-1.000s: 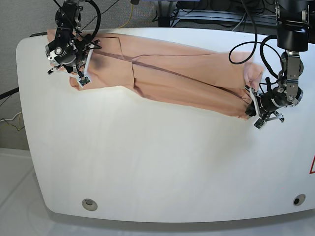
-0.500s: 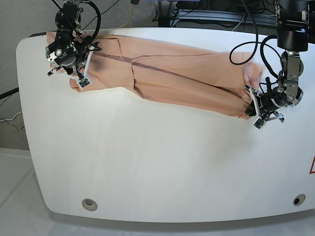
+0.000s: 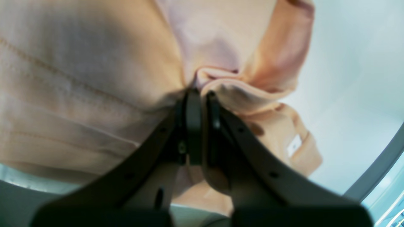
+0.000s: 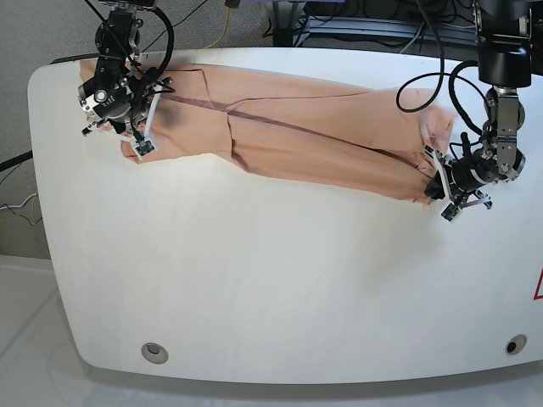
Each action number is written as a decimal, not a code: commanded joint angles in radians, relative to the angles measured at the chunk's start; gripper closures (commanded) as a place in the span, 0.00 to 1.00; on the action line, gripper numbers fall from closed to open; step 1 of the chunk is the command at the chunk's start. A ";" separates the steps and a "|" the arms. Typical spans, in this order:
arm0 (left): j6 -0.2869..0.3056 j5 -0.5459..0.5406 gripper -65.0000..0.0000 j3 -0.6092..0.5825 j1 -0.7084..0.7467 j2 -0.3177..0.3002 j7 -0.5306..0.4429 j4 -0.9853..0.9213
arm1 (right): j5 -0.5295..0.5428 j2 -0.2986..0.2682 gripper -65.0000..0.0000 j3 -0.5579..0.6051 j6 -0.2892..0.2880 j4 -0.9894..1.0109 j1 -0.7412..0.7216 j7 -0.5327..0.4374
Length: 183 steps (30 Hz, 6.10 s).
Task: Fold the T-shirt properly
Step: 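Hold both ends and slide the shirt away from the table edge, then open the left gripper and release the shirt end, then lower the left gripper onto the shirt end and pinch it again, then hold both shirt ends and pull them apart to flatten the fold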
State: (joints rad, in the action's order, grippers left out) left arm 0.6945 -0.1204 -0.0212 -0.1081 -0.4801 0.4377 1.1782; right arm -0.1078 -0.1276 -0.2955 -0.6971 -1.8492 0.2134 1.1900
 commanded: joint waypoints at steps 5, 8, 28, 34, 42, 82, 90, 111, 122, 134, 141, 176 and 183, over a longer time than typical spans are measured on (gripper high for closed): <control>0.000 0.035 0.92 0.002 -0.005 -0.018 0.048 0.002 | -0.003 -0.007 1.00 -0.003 -0.001 -0.007 -0.019 0.004; 0.000 0.035 0.77 0.004 -0.005 -0.018 0.048 0.002 | 0.000 -0.007 0.99 0.000 -0.001 -0.007 -0.021 0.004; 0.000 0.034 0.26 0.093 -0.006 -0.013 0.048 0.053 | -0.003 0.027 0.25 -0.003 -0.001 -0.070 -0.038 0.004; 0.000 0.034 0.26 0.148 -0.005 -0.012 0.049 0.121 | -0.003 0.026 0.25 -0.003 -0.001 -0.099 -0.065 0.004; 0.000 0.034 0.26 0.160 -0.038 -0.010 0.051 0.197 | -0.003 0.021 0.25 -0.003 -0.001 -0.099 -0.110 0.006; 0.001 0.095 0.99 0.166 0.276 0.085 0.155 0.590 | 0.003 0.064 1.00 -0.001 -0.001 -0.174 -0.010 0.004; 0.004 0.097 0.99 0.217 0.327 0.143 0.155 0.590 | 0.003 0.064 1.00 -0.001 -0.001 -0.172 0.021 0.003; 0.001 0.098 0.99 0.218 0.405 0.197 0.155 0.515 | 0.000 0.099 1.00 0.003 -0.001 -0.086 0.068 -0.095; 0.001 0.097 0.99 0.217 0.377 0.197 0.077 0.352 | -0.002 0.096 1.00 -0.001 -0.001 0.062 0.036 -0.172; 0.000 0.097 0.99 0.217 0.319 0.194 0.051 0.279 | -0.002 0.096 1.00 -0.001 -0.001 0.167 -0.050 -0.223; 0.000 0.097 0.99 0.217 0.295 0.191 0.051 0.276 | -0.002 0.098 1.00 0.002 -0.001 0.201 -0.107 -0.226; 0.004 0.097 0.99 0.212 0.121 0.091 0.017 0.144 | -0.003 0.076 1.00 0.002 -0.001 0.329 -0.233 -0.269; 0.004 0.097 0.99 0.212 0.124 0.097 0.020 0.190 | -0.003 0.076 1.00 0.002 -0.001 0.329 -0.236 -0.269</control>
State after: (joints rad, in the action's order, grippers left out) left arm 0.7074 -0.0326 0.1852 0.0250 -0.3691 0.4576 1.3346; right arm -0.0742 -0.0475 -0.2947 -0.6960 -1.5257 -0.0292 0.8635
